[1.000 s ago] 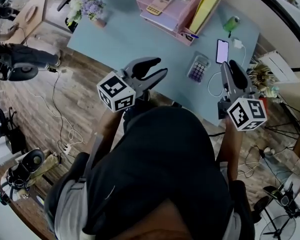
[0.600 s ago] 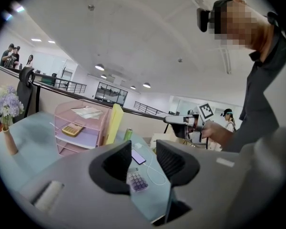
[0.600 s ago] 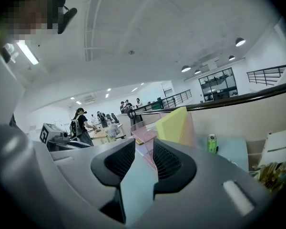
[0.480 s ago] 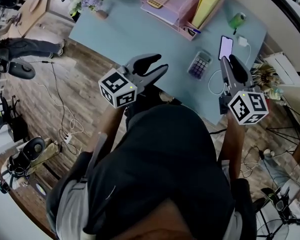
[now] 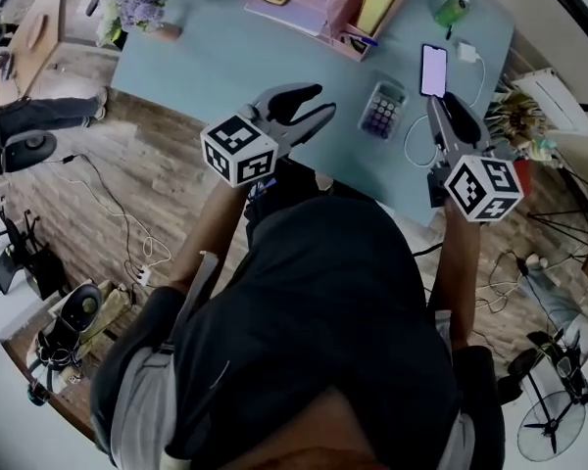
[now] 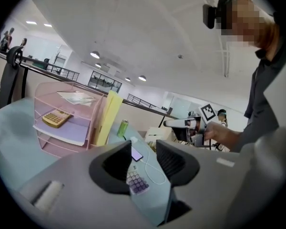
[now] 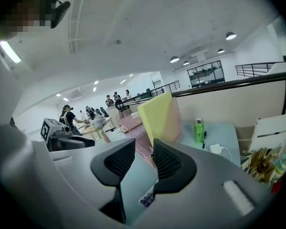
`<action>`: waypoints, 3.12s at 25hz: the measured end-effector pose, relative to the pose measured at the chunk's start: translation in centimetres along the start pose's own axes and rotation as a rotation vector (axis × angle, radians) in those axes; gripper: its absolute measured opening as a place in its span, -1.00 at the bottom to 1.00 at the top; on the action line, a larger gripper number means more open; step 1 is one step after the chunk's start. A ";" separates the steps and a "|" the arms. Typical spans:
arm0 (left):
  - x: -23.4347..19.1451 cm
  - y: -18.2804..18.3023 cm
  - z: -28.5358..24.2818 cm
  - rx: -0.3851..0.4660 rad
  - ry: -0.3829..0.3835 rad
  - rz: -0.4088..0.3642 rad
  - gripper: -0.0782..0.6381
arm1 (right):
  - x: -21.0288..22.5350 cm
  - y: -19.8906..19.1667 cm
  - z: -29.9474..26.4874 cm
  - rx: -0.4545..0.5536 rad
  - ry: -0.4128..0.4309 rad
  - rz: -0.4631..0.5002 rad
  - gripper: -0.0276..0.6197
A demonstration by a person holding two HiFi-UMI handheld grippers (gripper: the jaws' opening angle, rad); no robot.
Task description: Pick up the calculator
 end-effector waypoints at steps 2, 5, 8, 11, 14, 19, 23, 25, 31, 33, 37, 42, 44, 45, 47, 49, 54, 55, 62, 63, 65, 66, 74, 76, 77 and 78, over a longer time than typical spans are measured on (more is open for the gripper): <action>-0.9 -0.3 -1.0 -0.020 -0.018 0.009 -0.28 | 0.4 -0.7 -0.5 -0.020 -0.015 -0.016 -0.61; -2.2 -1.0 -2.2 -0.058 -0.039 0.027 -0.28 | 1.1 -1.8 -1.3 -0.049 -0.033 -0.037 -0.61; -3.4 -2.0 -3.3 -0.096 -0.054 0.049 -0.28 | 1.9 -2.7 -2.1 -0.074 -0.051 -0.056 -0.61; -4.5 -3.0 -4.2 -0.121 -0.062 0.084 -0.28 | 2.6 -3.6 -3.0 -0.100 -0.063 -0.072 -0.61; -5.5 -4.1 -5.2 -0.144 -0.066 0.115 -0.28 | 3.5 -4.8 -4.0 -0.128 -0.074 -0.090 -0.61; -6.8 -5.7 -6.9 -0.183 -0.073 0.156 -0.28 | 4.8 -6.7 -5.6 -0.177 -0.088 -0.120 -0.61; -7.6 -6.9 -8.2 -0.219 -0.082 0.175 -0.28 | 5.6 -8.4 -6.8 -0.215 -0.096 -0.141 -0.61; -8.0 -7.5 -8.8 -0.234 -0.088 0.182 -0.28 | 6.0 -9.3 -7.4 -0.235 -0.101 -0.150 -0.61; -8.9 -9.0 -10.9 -0.275 -0.109 0.207 -0.28 | 7.5 -12.2 -8.9 -0.307 -0.118 -0.178 -0.61; -9.3 -9.6 -11.7 -0.294 -0.115 0.215 -0.28 | 8.0 -13.1 -9.4 -0.325 -0.120 -0.187 -0.61; -10.1 -10.9 -13.0 -0.333 -0.119 0.230 -0.28 | 8.7 -14.4 -10.3 -0.351 -0.123 -0.201 -0.61; -10.9 -12.4 -14.8 -0.369 -0.127 0.258 -0.28 | 9.4 -16.0 -11.4 -0.376 -0.116 -0.227 -0.61; -11.2 -13.0 -15.4 -0.384 -0.130 0.267 -0.28 | 9.7 -16.5 -11.7 -0.388 -0.120 -0.236 -0.61; -11.4 -13.2 -15.8 -0.392 -0.132 0.272 -0.27 | 9.9 -16.7 -11.9 -0.393 -0.120 -0.239 -0.61; -11.6 -13.6 -16.4 -0.404 -0.136 0.281 -0.27 | 10.1 -17.1 -12.3 -0.398 -0.115 -0.243 -0.61; -11.7 -14.0 -17.0 -0.413 -0.142 0.289 -0.26 | 10.2 -17.6 -12.7 -0.406 -0.109 -0.251 -0.60; -11.9 -15.0 -18.4 -0.446 -0.162 0.300 -0.24 | 10.6 -18.5 -13.5 -0.423 -0.096 -0.267 -0.52; -11.9 -15.1 -18.6 -0.453 -0.165 0.300 -0.24 | 10.7 -18.6 -13.7 -0.426 -0.093 -0.268 -0.51; -12.2 -15.9 -20.1 -0.481 -0.173 0.306 -0.21 | 11.7 -19.9 -14.6 -0.446 -0.056 -0.275 -0.50; -12.2 -16.0 -20.3 -0.484 -0.175 0.307 -0.21 | 11.7 -20.1 -14.7 -0.449 -0.052 -0.277 -0.50; -12.2 -16.1 -20.6 -0.488 -0.180 0.308 -0.21 | 11.7 -20.4 -14.9 -0.452 -0.043 -0.289 -0.49; -12.2 -16.1 -20.7 -0.491 -0.181 0.309 -0.20 | 11.7 -20.4 -15.0 -0.450 -0.039 -0.297 -0.49; -12.2 -16.2 -21.7 -0.517 -0.159 0.313 -0.19 | 11.1 -20.7 -15.6 -0.449 0.013 -0.294 -0.50; -12.4 -16.2 -21.8 -0.529 -0.138 0.314 -0.19 | 10.7 -20.8 -15.8 -0.450 0.016 -0.298 -0.50; -12.4 -16.2 -21.8 -0.531 -0.130 0.311 -0.19 | 10.7 -20.8 -15.8 -0.449 0.014 -0.302 -0.50; -12.4 -16.1 -21.9 -0.531 -0.125 0.305 -0.19 | 10.7 -20.8 -15.8 -0.450 0.012 -0.305 -0.50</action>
Point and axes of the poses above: the fingertips, and each gripper's own axes: z backward along the fingers, x to its right, y out of its top, the point moved 10 cm from there along z, backward along the fingers, and after that the axes turned 6 degrees about -y, right-handed, at the moved point
